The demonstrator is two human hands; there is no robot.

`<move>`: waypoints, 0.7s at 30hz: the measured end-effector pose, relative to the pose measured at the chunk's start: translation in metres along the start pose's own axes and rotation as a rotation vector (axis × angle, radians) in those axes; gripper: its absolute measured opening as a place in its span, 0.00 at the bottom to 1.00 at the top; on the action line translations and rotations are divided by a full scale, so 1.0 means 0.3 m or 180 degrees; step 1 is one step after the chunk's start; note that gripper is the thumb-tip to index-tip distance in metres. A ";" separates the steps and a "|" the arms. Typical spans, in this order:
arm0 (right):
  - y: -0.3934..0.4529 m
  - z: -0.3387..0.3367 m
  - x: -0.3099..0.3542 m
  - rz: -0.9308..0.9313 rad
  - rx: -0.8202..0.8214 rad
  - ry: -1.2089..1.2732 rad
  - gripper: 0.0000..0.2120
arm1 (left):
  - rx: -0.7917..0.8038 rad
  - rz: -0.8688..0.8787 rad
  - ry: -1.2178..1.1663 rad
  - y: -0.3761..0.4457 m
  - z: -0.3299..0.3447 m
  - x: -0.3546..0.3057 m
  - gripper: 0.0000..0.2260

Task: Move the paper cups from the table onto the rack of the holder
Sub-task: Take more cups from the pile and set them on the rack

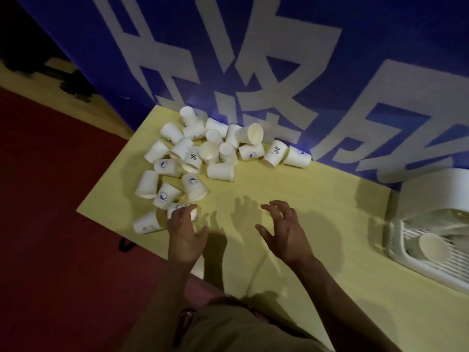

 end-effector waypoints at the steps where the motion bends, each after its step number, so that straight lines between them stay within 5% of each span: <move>1: 0.028 0.038 0.040 -0.0078 0.0063 -0.0027 0.26 | -0.0052 -0.0150 0.0037 0.019 -0.029 0.060 0.27; 7: 0.169 0.227 0.234 -0.0482 0.0415 -0.0073 0.27 | -0.0254 -0.0424 0.0188 0.080 -0.117 0.322 0.28; 10: 0.216 0.305 0.287 -0.0755 0.0487 -0.0186 0.28 | -0.0050 -0.0573 0.0151 0.120 -0.109 0.411 0.32; 15: 0.281 0.384 0.351 -0.0777 0.0669 -0.0225 0.30 | 0.0093 -0.0694 0.0440 0.158 -0.056 0.486 0.24; 21: 0.324 0.453 0.407 -0.0874 0.0903 -0.0397 0.31 | 0.0810 -0.1007 0.0469 0.151 -0.019 0.540 0.35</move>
Point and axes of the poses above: each hand's wrist, its own y-axis towards the middle knuckle, its own z-axis out of the palm, x = y × z, the point moved 1 cm from there along y, towards the middle knuckle, and after that the axes turned 4 degrees about y, right-handed, at the moved point
